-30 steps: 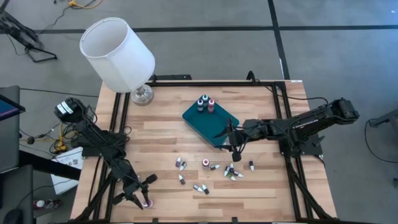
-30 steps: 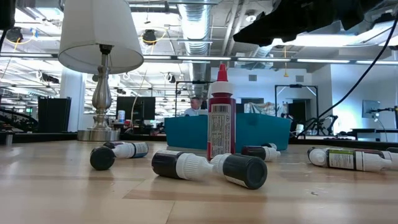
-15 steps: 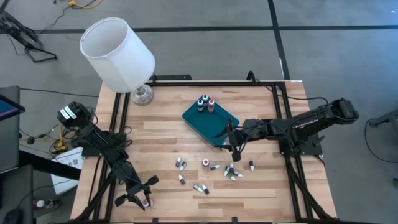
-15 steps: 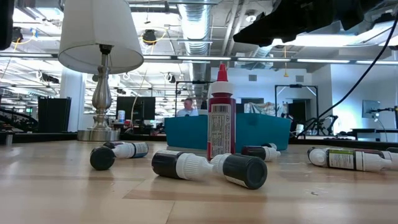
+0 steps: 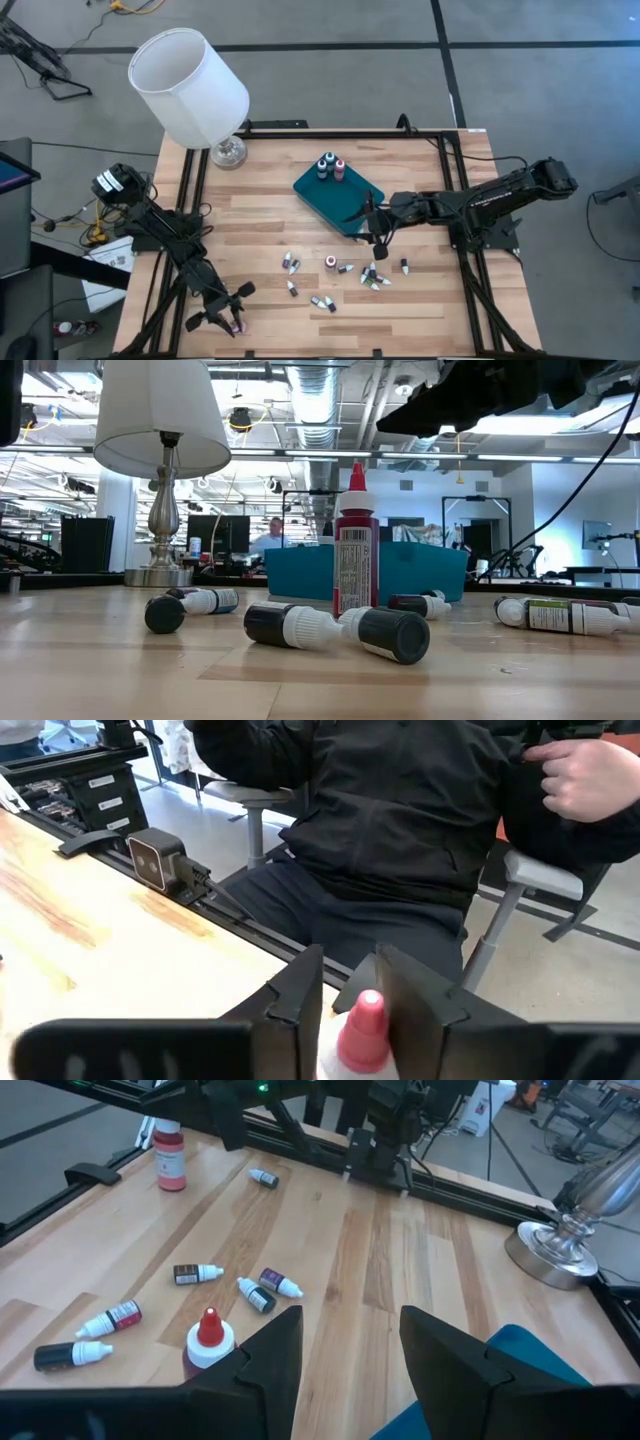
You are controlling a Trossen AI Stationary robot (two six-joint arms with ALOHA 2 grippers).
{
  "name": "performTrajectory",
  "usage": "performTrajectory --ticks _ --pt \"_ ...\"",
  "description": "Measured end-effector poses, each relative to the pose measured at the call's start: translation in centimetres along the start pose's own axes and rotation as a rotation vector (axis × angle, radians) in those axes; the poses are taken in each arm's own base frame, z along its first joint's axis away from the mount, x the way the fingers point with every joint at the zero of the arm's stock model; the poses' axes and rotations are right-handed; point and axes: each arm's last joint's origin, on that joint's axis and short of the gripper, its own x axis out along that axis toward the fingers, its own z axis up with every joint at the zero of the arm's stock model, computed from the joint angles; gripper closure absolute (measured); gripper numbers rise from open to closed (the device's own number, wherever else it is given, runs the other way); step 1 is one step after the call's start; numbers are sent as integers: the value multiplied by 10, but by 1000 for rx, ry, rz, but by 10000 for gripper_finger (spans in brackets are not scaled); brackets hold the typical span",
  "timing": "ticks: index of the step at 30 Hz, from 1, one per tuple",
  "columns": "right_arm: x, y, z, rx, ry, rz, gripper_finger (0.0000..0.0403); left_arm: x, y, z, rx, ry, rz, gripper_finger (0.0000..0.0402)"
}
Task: Pick & Place food coloring
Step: Put the large pink food coloring bottle into the blue bin
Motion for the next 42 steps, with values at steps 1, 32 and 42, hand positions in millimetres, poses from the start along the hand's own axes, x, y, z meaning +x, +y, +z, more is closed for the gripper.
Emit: performTrajectory --ticks 1,32,42 --pt "0 0 0 0 0 0 243 0 0 0 0 0 0 327" --pt "0 0 0 8 0 0 243 -1 8 4 34 -31 227 361" --pt "0 0 0 8 0 0 243 -10 36 3 -28 -33 556 362"
